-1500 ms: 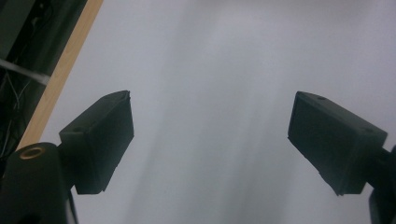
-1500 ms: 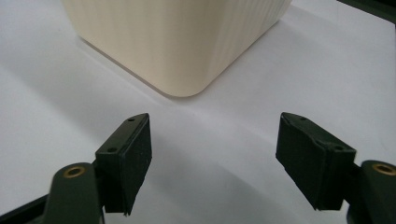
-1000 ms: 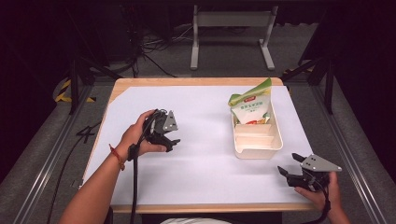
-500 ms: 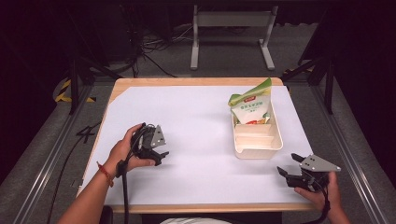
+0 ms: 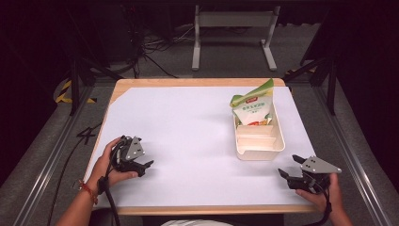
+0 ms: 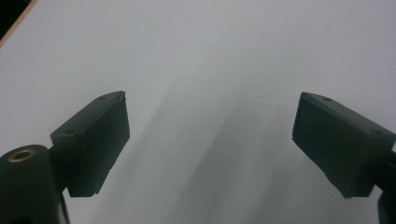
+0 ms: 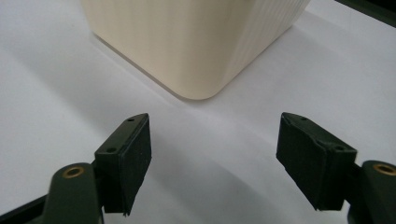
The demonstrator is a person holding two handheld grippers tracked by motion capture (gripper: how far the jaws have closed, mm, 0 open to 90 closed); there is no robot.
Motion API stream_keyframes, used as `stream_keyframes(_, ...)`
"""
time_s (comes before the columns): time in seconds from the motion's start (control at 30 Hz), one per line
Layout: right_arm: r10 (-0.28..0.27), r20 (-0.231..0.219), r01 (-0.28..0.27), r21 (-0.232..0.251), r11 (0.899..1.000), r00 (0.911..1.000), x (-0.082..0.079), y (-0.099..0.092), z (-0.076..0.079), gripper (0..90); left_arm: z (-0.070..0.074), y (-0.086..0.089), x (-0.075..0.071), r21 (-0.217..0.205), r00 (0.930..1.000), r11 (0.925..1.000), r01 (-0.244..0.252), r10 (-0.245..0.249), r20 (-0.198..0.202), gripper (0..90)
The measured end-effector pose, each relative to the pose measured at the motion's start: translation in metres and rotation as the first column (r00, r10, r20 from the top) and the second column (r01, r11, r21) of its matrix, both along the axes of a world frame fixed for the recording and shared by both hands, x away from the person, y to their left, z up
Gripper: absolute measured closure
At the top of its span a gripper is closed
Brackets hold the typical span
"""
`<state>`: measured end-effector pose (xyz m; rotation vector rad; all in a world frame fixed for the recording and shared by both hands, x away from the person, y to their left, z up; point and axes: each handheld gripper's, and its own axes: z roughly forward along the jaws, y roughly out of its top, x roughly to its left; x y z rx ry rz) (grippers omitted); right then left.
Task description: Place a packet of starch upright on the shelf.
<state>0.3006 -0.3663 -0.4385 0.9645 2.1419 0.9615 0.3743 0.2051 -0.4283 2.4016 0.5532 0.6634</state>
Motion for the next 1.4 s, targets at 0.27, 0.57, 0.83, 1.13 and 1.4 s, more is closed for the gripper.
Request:
stream_keyframes(0.27,0.004,0.001,-0.004,-0.005,1.000,1.0000,0.001,0.002,-0.001,25.8,-0.004,0.027,-0.009,-0.113,0.9982,0.9922,-0.053,0.050,-0.033,11.7)
stream_keyframes(0.57,-0.002,0.005,0.002,-0.002,1.000,1.0000,0.001,0.001,0.000,25.3,-0.019,0.053,-0.025,-0.284,0.9866,0.9456,-0.158,0.139,-0.086,11.2)
stream_keyframes(0.83,0.009,0.005,-0.009,-0.004,1.000,0.9999,0.003,0.003,0.000,24.8,-0.021,0.056,-0.030,-0.340,0.9846,0.9240,-0.175,0.161,-0.069,10.4)
stream_keyframes(1.13,0.011,0.003,-0.011,-0.007,1.000,0.9999,0.004,0.004,0.000,24.7,-0.022,0.051,-0.029,-0.326,0.9868,0.9314,-0.162,0.148,-0.067,9.7)
stream_keyframes(1.4,0.012,0.004,-0.012,-0.008,1.000,0.9999,0.004,0.004,0.000,24.6,-0.022,0.047,-0.030,-0.312,0.9885,0.9381,-0.150,0.138,-0.062,10.0)
